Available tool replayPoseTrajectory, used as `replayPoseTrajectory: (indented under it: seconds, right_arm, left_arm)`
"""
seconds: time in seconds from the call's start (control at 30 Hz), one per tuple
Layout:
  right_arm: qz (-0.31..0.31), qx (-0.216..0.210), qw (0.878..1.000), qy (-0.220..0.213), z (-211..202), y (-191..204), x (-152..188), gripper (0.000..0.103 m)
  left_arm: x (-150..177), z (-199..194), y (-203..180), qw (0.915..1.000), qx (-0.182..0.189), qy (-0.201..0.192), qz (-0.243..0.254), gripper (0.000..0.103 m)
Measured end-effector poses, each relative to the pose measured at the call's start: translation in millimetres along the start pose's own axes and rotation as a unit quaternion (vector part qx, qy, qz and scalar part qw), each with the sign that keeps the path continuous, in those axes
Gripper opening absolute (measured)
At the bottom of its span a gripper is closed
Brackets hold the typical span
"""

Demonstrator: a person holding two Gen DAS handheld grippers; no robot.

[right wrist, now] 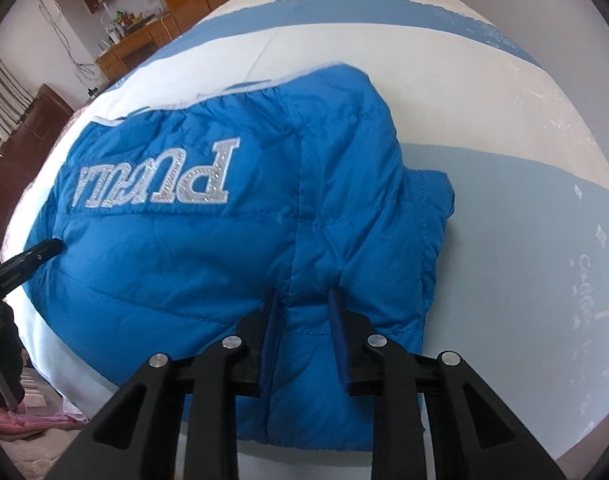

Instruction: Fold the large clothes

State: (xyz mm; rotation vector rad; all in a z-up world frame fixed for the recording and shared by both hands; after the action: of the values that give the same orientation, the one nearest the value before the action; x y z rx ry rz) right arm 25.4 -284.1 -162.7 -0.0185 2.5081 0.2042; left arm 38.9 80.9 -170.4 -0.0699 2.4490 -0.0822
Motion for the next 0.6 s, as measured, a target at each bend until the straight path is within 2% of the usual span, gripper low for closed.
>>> replayPoseTrajectory:
  seconds: [0.3,0.6]
  right_arm:
    - [0.036,-0.034,0.999,0.002,9,-15,3,0.024]
    - [0.024,-0.025,0.999,0.004,6,-11,4,0.024]
  left_arm:
    - [5,3,2,1.0,-0.003,-0.005,-0.004,0.047]
    - [3,-2,2,0.9999,-0.006,-0.003,-0.014,0.046]
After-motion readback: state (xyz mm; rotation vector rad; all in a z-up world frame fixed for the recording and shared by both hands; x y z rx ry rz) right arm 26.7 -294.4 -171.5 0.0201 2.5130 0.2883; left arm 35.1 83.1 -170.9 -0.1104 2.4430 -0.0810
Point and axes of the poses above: each gripper's, at about its wrist camera, not at the fingertips, and z roughly the way its jaws point, y to its left, x to its underside, the point moved 5 cm from there along z, roughly the way its jaws point, and after that the axes turned 13 degrees about -y, right-handed, at the moved point
